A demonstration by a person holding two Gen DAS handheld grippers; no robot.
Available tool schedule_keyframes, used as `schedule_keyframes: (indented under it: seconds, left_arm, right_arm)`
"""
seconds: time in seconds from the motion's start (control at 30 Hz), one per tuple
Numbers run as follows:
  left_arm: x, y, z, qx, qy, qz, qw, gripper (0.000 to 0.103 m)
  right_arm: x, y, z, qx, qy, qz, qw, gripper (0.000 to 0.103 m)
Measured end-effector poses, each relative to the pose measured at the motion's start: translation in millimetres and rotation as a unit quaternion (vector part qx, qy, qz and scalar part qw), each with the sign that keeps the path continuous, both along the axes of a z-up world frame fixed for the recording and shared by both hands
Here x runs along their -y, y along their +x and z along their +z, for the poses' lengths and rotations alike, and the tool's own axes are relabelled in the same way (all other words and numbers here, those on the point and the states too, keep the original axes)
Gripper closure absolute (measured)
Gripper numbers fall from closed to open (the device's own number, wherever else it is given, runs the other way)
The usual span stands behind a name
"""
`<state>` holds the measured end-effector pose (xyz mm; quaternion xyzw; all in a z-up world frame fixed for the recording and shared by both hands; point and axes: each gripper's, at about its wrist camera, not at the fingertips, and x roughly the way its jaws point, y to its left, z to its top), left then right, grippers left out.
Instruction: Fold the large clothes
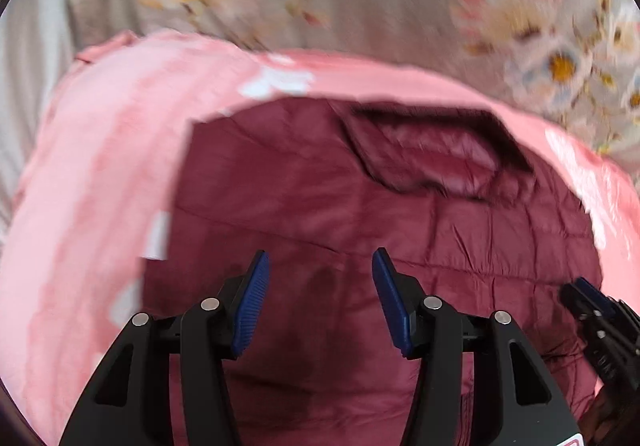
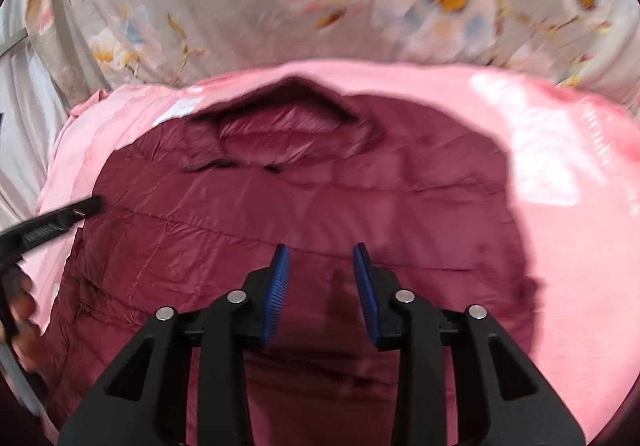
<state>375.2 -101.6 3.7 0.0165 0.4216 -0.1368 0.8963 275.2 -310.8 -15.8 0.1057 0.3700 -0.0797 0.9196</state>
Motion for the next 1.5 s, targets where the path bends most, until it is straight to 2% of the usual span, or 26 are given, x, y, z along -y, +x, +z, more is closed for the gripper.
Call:
schedule_keyframes:
  seconds: [0.1, 0.2, 0.33, 0.53, 1.17, 1.27, 1.37, 1.43, 1.5]
  left_arm:
    - [18.8, 5.9, -32.1, -0.013, 0.024, 0.003, 0.9996, 0.051]
    - [21.8, 0.3, -47.8, 0.01, 0.041, 0.002, 0.9991, 0.049]
    - [29.6, -6.7, -58.5, 0.041, 0.067, 0.006, 0.9969, 0.046]
    - [29.1, -8.0, -60.7, 0.049, 0.07, 0.012, 0.9963, 0.042]
    - [31.8, -8.2, -63.1, 0.053, 0.082, 0.016, 0.9951, 0.039]
    - [31.9, -8.3, -63.1, 0.053, 0.082, 0.016, 0.9951, 0.038]
    - [30.2, -8.2, -62.5, 0.052, 0.079, 0.02, 0.9954, 0.033]
    - [25.5, -8.3, -61.0, 0.049, 0.062, 0.016, 0.9967, 0.03]
    - [17.2, -9.4, -55.7, 0.041, 0.037, 0.007, 0.9985, 0.03]
  right_arm:
    - [-12.5, 7.2, -23.8, -0.015, -0.004, 0.007, 1.0, 0.072]
    - [-15.8, 8.2, -39.7, -0.017, -0.01, 0.004, 1.0, 0.072]
    - [-15.2, 5.0, -44.3, -0.007, -0.007, -0.001, 1.0, 0.072]
    - [-16.4, 5.9, -45.6, -0.007, -0.015, 0.0, 1.0, 0.072]
    - [-18.5, 6.2, -46.3, -0.007, -0.015, 0.002, 1.0, 0.069]
    - [-18.7, 6.5, -46.1, -0.005, -0.009, 0.008, 1.0, 0.064]
    - [-19.1, 7.1, -45.6, -0.001, 0.005, 0.026, 1.0, 0.051]
    - [-18.9, 5.6, -43.9, 0.004, 0.011, 0.032, 0.999, 0.041]
    - [-15.1, 1.2, -39.4, 0.011, 0.013, 0.019, 1.0, 0.041]
